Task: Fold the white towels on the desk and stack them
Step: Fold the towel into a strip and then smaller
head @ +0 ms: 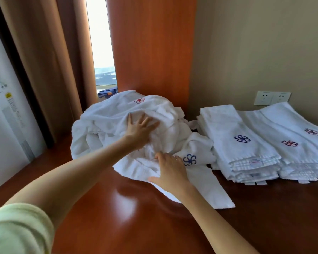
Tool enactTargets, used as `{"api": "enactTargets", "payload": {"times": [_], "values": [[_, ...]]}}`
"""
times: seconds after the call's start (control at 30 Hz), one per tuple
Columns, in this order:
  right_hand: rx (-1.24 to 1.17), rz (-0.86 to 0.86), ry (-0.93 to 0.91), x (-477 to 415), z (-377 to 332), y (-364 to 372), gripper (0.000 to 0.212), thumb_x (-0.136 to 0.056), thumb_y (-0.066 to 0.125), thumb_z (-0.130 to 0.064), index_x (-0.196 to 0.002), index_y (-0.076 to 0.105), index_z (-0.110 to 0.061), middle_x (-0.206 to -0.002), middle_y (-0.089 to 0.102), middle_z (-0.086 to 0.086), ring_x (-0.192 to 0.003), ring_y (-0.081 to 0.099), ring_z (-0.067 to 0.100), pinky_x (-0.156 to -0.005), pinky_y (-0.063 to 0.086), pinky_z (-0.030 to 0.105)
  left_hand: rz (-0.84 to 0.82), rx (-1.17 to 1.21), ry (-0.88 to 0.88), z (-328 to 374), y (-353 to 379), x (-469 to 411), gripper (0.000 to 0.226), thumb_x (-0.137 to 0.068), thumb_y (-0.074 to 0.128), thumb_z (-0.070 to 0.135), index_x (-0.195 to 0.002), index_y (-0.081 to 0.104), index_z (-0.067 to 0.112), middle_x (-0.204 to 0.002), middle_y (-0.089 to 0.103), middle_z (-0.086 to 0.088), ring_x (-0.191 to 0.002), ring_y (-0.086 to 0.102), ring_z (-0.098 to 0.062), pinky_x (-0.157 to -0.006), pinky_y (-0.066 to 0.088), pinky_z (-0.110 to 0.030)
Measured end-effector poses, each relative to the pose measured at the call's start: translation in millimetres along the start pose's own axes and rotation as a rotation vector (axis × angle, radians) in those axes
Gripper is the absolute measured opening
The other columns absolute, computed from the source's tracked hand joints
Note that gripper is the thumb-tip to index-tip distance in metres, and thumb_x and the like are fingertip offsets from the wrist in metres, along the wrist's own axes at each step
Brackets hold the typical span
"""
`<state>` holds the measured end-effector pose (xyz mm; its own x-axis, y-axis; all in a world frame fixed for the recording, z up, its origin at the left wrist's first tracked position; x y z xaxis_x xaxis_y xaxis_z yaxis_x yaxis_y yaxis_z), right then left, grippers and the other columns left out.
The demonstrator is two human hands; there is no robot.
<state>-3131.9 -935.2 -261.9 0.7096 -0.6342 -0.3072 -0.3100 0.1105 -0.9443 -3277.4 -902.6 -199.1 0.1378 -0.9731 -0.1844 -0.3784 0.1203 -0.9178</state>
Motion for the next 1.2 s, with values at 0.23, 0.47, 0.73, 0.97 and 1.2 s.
{"api": "enactTargets", "payload": {"times": [0.23, 0.47, 0.73, 0.97, 1.2], "values": [[0.128, 0.151, 0.137, -14, 44, 1, 0.041, -0.103, 0.039, -0.028, -0.143, 0.033, -0.017, -0.111, 0.067, 0.004, -0.100, 0.065, 0.025, -0.073, 0.041, 0.030, -0.006, 0.072, -0.079, -9, 8, -65, 0.062, -0.102, 0.033, 0.035, -0.153, -0.001, 0.036, -0.162, -0.009, -0.002, -0.147, -0.014, -0.031, -0.109, -0.013, -0.065], [-0.802, -0.241, 0.030, 26, 65, -23, 0.033, -0.101, 0.042, -0.036, -0.129, 0.054, -0.024, -0.095, 0.070, 0.011, -0.086, 0.068, 0.022, -0.081, 0.054, 0.037, -0.087, 0.136, -0.079, -12, 12, -80, 0.073, -0.096, 0.047, 0.035, -0.153, 0.001, 0.038, -0.160, -0.008, -0.005, -0.148, -0.013, -0.028, -0.106, -0.009, -0.071], [-1.221, -0.518, 0.132, 97, 92, -66, 0.024, -0.088, 0.065, -0.037, -0.098, 0.075, -0.017, -0.099, 0.072, 0.002, -0.093, 0.067, 0.018, -0.077, 0.051, 0.025, -0.023, 0.264, -0.101, -5, 5, -59, 0.064, -0.097, 0.044, 0.038, -0.152, 0.012, 0.040, -0.160, 0.002, -0.001, -0.148, -0.009, -0.025, -0.108, -0.006, -0.071], [-1.407, -0.263, 0.296, 138, 155, -122, 0.019, -0.077, 0.071, -0.032, -0.091, 0.079, -0.021, -0.095, 0.075, 0.004, -0.089, 0.072, 0.015, -0.069, 0.054, 0.018, 0.020, 0.225, -0.132, -2, 2, -38, 0.057, -0.100, 0.036, 0.038, -0.152, 0.013, 0.037, -0.161, 0.010, -0.002, -0.148, -0.001, -0.030, -0.111, -0.003, -0.067], [-1.125, -0.126, 0.475, 170, 202, -167, 0.031, -0.085, 0.068, -0.026, -0.108, 0.070, -0.007, -0.111, 0.069, 0.019, -0.103, 0.067, 0.033, -0.089, 0.053, 0.035, -0.095, 0.114, -0.171, 17, -6, -26, 0.065, -0.100, 0.041, 0.035, -0.154, 0.003, 0.035, -0.162, 0.001, -0.006, -0.148, -0.007, -0.034, -0.109, -0.006, -0.068]]}}
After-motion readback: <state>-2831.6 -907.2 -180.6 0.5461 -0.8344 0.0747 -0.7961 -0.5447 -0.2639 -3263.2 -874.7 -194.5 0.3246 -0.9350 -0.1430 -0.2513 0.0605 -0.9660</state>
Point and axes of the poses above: each hand's wrist, its own x-axis away from the middle knuckle, its own y-axis out of the palm, z = x × y, the point moved 5 cm from there along -x, towards the middle knuckle
